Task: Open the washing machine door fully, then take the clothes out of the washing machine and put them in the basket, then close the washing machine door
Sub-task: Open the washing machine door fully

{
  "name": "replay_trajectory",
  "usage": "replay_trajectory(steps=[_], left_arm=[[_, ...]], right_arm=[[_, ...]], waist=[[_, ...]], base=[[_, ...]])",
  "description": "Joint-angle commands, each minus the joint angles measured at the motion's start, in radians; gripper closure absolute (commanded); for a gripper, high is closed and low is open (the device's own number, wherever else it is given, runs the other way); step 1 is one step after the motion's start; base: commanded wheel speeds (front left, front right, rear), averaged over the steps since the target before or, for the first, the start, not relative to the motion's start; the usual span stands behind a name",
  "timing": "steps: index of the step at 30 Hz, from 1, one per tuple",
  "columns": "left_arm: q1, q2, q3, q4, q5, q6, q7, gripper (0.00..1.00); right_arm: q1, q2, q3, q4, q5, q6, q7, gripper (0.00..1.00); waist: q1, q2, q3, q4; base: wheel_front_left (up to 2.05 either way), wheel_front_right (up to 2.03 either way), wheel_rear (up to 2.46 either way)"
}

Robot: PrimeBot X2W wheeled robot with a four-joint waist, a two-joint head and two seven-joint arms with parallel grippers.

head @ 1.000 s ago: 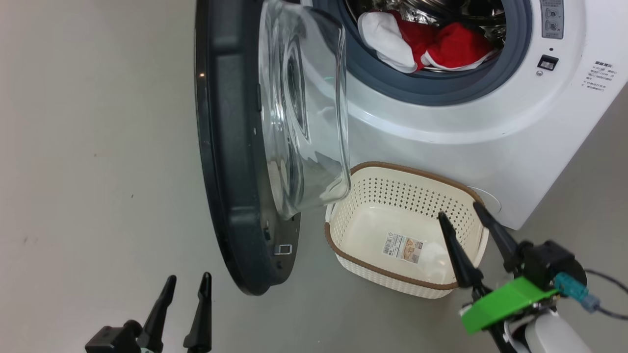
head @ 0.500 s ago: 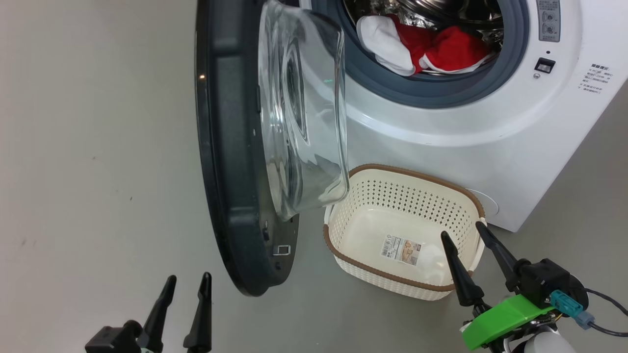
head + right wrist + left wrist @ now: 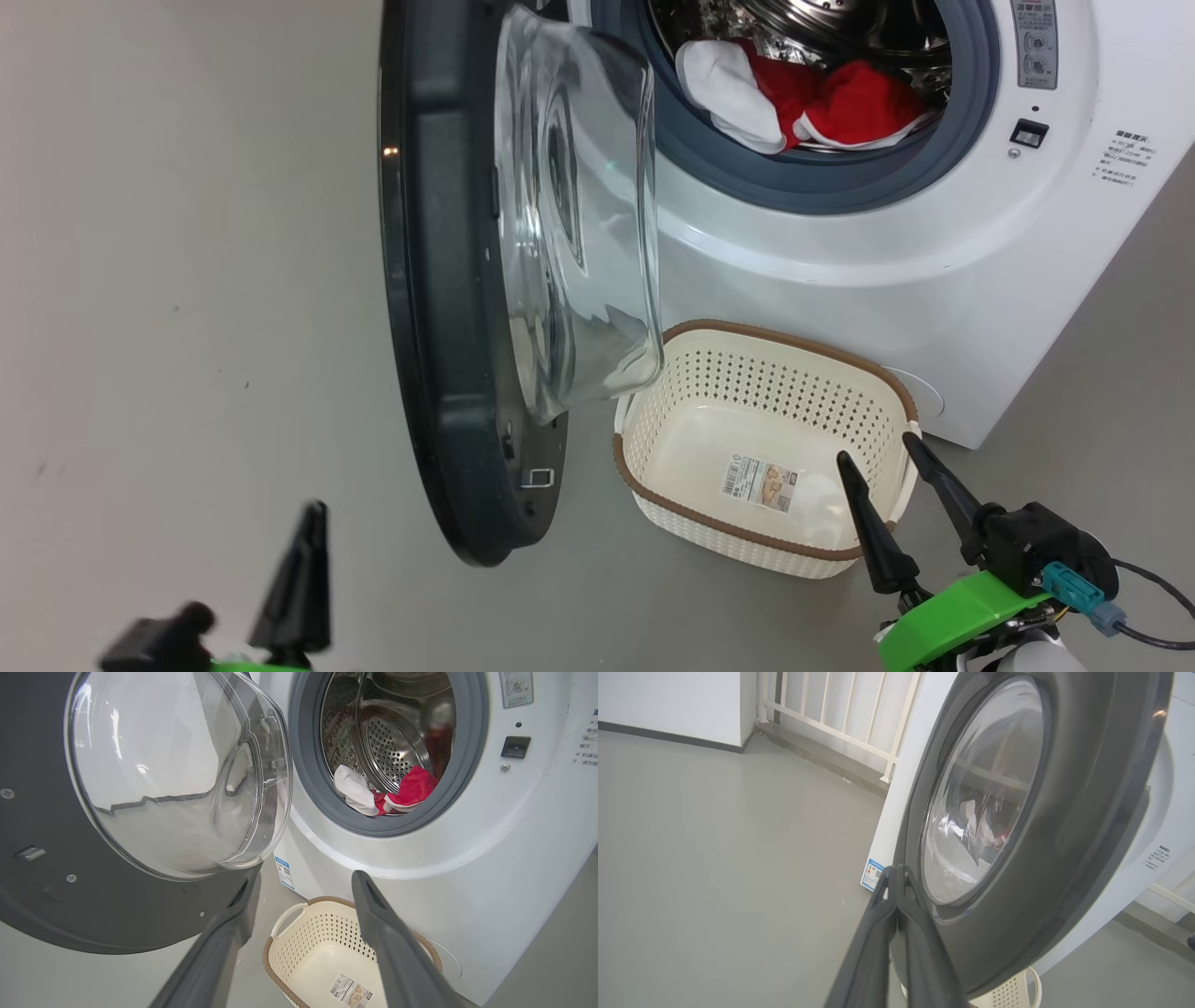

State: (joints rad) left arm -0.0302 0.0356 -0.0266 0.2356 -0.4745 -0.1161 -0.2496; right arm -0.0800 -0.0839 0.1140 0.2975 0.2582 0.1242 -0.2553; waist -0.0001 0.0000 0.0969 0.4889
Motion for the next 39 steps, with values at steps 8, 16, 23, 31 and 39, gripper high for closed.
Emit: replay_trajectory(steps=[8, 16, 23, 31, 39], left_arm=[[-0.095, 0.015, 0.120, -0.231, -0.055, -0.002, -0.012, 1.00], [-0.103, 0.015, 0.028, -0.479, -0.067, 0.005, -0.012, 1.00], [-0.056, 0.015, -0.267, -0.505, -0.002, -0.001, -0.012, 1.00], [-0.051, 0.015, -0.334, -0.291, -0.045, 0.009, -0.012, 1.00], [-0.089, 0.015, -0.281, -0.132, -0.102, 0.019, -0.012, 1.00]], right_arm=[[-0.002, 0.005, 0.021, -0.027, -0.005, 0.007, -0.006, 0.00], [-0.001, 0.005, 0.022, -0.031, -0.006, 0.007, -0.006, 0.00], [-0.002, 0.008, 0.025, -0.036, -0.008, 0.007, -0.006, 0.00], [-0.005, 0.012, 0.022, -0.045, -0.010, 0.007, -0.006, 0.00], [0.000, 0.016, 0.015, -0.049, -0.013, 0.007, -0.006, 0.00]], waist=[[0.0001, 0.0000, -0.001, 0.000], [0.0001, 0.0000, 0.000, -0.005], [0.0001, 0.0000, 0.006, -0.021], [0.0001, 0.0000, 0.013, -0.045], [0.0001, 0.0000, 0.014, -0.053]], base=[[0.00, 0.00, 0.00], [0.00, 0.00, 0.00], [0.00, 0.00, 0.00], [0.00, 0.00, 0.00], [0.00, 0.00, 0.00]])
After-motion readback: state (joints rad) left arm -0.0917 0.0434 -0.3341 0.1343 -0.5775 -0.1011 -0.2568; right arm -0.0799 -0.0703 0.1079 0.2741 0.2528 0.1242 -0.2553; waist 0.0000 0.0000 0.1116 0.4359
